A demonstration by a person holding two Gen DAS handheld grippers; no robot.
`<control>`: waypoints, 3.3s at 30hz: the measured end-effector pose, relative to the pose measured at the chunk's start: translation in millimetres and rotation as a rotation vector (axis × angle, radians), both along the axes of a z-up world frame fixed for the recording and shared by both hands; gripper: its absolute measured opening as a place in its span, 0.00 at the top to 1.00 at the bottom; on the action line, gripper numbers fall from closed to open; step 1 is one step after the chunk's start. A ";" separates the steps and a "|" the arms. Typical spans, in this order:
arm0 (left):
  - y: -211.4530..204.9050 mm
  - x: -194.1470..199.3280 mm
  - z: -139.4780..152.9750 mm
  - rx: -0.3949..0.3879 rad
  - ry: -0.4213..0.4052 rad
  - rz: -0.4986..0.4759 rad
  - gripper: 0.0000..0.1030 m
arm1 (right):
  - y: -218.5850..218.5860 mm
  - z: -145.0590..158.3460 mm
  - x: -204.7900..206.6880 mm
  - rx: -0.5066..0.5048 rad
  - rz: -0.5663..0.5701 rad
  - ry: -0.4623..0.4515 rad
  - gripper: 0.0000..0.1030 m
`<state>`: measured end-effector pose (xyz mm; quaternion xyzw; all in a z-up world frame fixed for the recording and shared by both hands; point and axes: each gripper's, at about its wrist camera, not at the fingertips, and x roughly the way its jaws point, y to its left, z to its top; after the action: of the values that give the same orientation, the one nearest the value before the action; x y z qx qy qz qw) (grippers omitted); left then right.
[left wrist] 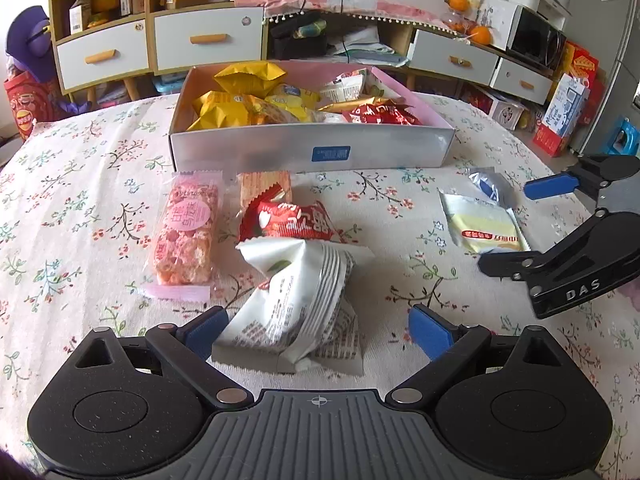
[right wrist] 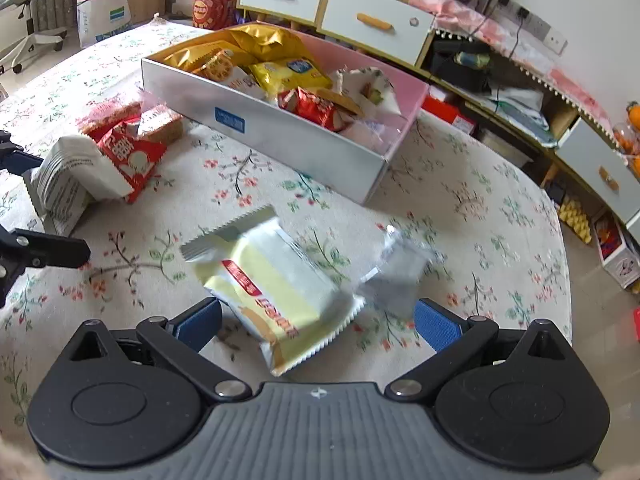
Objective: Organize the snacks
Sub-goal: 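Grasp white printed packet with left tool while right tool grasps cream-yellow packet, then carry both held packets into the pink box and open both tools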
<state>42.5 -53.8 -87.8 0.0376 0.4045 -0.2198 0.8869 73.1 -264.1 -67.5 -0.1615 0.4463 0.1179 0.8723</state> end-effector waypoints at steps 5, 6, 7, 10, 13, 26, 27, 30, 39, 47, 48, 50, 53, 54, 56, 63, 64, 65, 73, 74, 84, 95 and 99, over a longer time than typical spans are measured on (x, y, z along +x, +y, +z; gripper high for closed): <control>-1.3 4.7 1.0 -0.005 -0.004 -0.008 0.12 | 11.4 -0.1 3.5 -0.016 0.037 -0.048 0.06; -1.5 5.7 1.4 -0.007 -0.005 -0.008 0.15 | 13.2 0.2 4.0 -0.016 0.045 -0.055 0.08; -1.3 6.9 1.9 -0.009 -0.004 -0.008 0.18 | 14.4 0.5 5.0 -0.013 0.048 -0.058 0.09; 0.0 9.0 3.3 -0.017 -0.005 -0.001 0.27 | 15.2 1.6 8.0 0.010 0.048 -0.052 0.18; 3.9 12.6 5.4 -0.028 0.002 0.023 0.42 | 15.6 3.2 10.7 0.037 0.048 -0.036 0.28; 7.6 14.7 10.1 -0.043 0.040 0.026 0.58 | 22.6 8.1 11.3 0.077 0.068 0.022 0.57; 7.8 15.2 10.5 -0.045 0.047 0.028 0.59 | 22.9 8.6 11.2 0.077 0.068 0.023 0.57; 8.1 16.7 12.3 -0.044 0.066 0.032 0.60 | 23.6 10.0 11.6 0.079 0.066 0.032 0.58; 4.4 15.1 18.1 -0.032 0.079 0.025 0.60 | 30.3 15.0 7.1 0.068 0.085 0.038 0.58; 4.5 13.3 26.9 -0.045 0.075 0.015 0.60 | 31.4 25.0 5.0 0.079 0.073 0.027 0.58; 4.6 12.7 28.5 -0.049 0.073 0.014 0.60 | 31.8 26.2 4.9 0.080 0.071 0.025 0.58; 5.1 11.9 31.4 -0.057 0.069 0.012 0.60 | 32.9 28.5 4.7 0.080 0.070 0.022 0.58; 6.8 11.3 35.5 -0.066 0.065 0.014 0.60 | 34.2 32.0 4.9 0.087 0.064 0.018 0.58; 7.7 11.1 36.9 -0.071 0.064 0.016 0.60 | 34.6 33.4 5.3 0.089 0.060 0.016 0.58; 9.3 11.6 40.2 -0.082 0.060 0.021 0.60 | 35.0 36.2 6.0 0.092 0.052 0.010 0.58; 13.4 23.3 57.7 -0.120 0.023 0.054 0.60 | 37.3 50.2 14.2 0.116 -0.003 -0.026 0.58; 13.9 25.4 60.8 -0.126 0.015 0.063 0.60 | 37.8 52.3 16.9 0.121 -0.011 -0.033 0.58; 14.8 28.5 64.2 -0.135 0.007 0.073 0.60 | 38.4 54.8 19.4 0.127 -0.019 -0.042 0.58; 18.0 58.9 81.2 -0.158 -0.041 0.154 0.60 | 35.6 67.5 47.0 0.222 -0.115 -0.083 0.58; 18.4 64.0 81.7 -0.162 -0.039 0.165 0.60 | 34.2 67.8 51.1 0.232 -0.135 -0.085 0.58; 14.9 108.9 74.9 -0.168 -0.027 0.203 0.60 | 26.6 57.2 83.9 0.277 -0.272 -0.074 0.58; -1.0 148.9 67.7 -0.154 -0.047 0.162 0.60 | 18.1 55.0 113.1 0.262 -0.366 -0.096 0.57; -3.9 164.1 62.6 -0.157 -0.035 0.154 0.60 | 18.3 50.7 122.2 0.240 -0.396 -0.094 0.57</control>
<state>206.6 -57.7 -25.2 -0.0595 0.3720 -0.1813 0.9084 195.3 -245.9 -16.8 0.0289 0.4111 -0.0107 0.9111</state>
